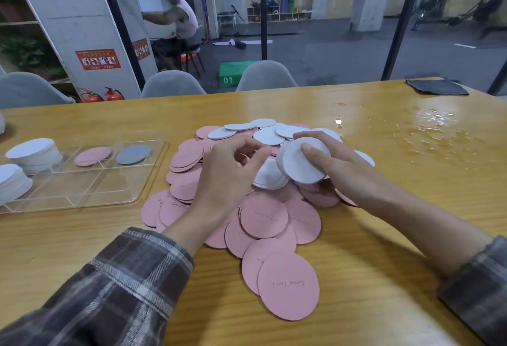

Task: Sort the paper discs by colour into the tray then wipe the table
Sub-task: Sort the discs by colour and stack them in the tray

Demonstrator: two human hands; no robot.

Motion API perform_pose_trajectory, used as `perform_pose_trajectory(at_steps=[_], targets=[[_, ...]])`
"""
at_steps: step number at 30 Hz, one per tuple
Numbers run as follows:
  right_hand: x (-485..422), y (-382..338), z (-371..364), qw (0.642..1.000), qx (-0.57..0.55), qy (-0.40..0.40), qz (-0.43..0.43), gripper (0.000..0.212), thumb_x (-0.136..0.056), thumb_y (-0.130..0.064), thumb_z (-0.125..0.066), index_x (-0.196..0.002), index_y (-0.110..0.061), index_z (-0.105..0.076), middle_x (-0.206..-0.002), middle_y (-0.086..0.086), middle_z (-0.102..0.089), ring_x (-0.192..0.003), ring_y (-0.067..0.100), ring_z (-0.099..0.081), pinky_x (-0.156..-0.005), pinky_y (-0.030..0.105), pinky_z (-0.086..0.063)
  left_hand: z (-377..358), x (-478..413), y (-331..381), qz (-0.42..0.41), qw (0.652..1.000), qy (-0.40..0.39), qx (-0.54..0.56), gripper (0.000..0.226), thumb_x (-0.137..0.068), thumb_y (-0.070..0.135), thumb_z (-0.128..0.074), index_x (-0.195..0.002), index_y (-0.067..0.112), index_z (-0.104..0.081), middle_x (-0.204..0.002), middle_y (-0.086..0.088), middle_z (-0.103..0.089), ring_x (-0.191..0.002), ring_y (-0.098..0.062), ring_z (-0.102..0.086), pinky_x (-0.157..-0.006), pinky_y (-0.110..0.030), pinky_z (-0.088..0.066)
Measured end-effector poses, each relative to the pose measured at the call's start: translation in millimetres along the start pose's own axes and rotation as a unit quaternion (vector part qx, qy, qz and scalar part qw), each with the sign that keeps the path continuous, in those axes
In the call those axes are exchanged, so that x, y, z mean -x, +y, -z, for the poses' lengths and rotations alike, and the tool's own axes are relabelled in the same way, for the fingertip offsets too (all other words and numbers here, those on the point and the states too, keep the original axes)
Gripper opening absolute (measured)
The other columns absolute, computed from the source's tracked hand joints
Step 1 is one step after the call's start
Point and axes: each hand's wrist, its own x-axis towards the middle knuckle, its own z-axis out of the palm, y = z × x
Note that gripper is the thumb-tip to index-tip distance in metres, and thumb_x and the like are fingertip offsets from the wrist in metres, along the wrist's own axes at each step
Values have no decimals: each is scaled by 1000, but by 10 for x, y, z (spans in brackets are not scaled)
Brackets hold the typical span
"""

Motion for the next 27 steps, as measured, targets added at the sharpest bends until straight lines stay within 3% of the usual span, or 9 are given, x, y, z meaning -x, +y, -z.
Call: perform_pose_trajectory(at_steps=[3, 5, 10, 13, 15, 19, 23, 27], targets=[[-32, 35, 51, 999, -29, 19, -30, 23, -105, -44, -49, -124, -44, -62, -119, 3, -65, -89, 18, -64, -71, 38, -53, 53, -24, -163, -8, 984, -37, -172, 18, -88, 44, -77, -99, 30, -76, -92, 13, -63, -83, 4, -54, -76, -20, -41], [-50, 62, 74, 999, -16, 20, -35, 23, -105, -47, -49, -123, -47, -62, -121, 2, -63, -98, 28, -65, -73, 41, -53, 56, -32, -219, 17, 976, -66, -205, 28, -85, 54, -76, -102, 32, -75, -95, 10, -61, -89, 2, -51, -74, -19, -38], [-59, 93, 66, 999, 0, 29, -34, 23, -105, -46, -48, -124, -47, -61, -114, 3, -63, -78, 22, -56, -62, 35, -47, 64, -33, -163, 5, 978, -64, -199, 30, -82, 50, -81, -103, 30, -77, -95, 5, -61, -86, -1, -52, -73, -17, -38], [-65, 94, 63, 999, -9, 37, -29, 23, -106, -46, -47, -124, -46, -61, -116, 3, -63, -82, 23, -57, -65, 35, -47, 75, -13, -140, -3, 985, -57, -164, 38, -81, 39, -86, -115, 29, -75, -104, 8, -61, -84, -3, -58, -78, -22, -46], [-80, 113, 78, 998, -4, 51, -22, 25, -106, -45, -46, -127, -44, -60, -117, 0, -62, -89, 18, -59, -68, 28, -47, 86, -11, -115, -14, 990, -54, -133, 35, -84, 29, -85, -118, 31, -75, -100, 9, -65, -78, -7, -62, -76, -17, -48], [-95, 119, 88, 998, -1, 64, -19, 27, -109, -40, -42, -129, -39, -60, -108, -2, -58, -78, 13, -56, -51, 16, -45, 111, -37, -94, 22, 998, -37, -38, 26, -91, 16, -79, -114, 27, -79, -88, 0, -69, -68, -7, -61, -62, -11, -48], [-111, 159, 89, 998, 10, 64, -11, 27, -109, -42, -41, -128, -40, -60, -112, -5, -60, -91, 13, -57, -69, 24, -45, 145, -69, -57, 85, 992, -46, 86, 20, -88, 15, -83, -108, 18, -80, -84, -4, -76, -65, -5, -64, -67, -21, -56], [-111, 178, 81, 998, 12, 60, -5, 27, -108, -44, -42, -127, -42, -60, -117, -7, -61, -105, 16, -59, -85, 33, -49, 111, -33, 3, 97, 979, -71, 164, 12, -88, 12, -82, -99, 8, -80, -89, -2, -81, -74, -7, -70, -68, -19, -56]])
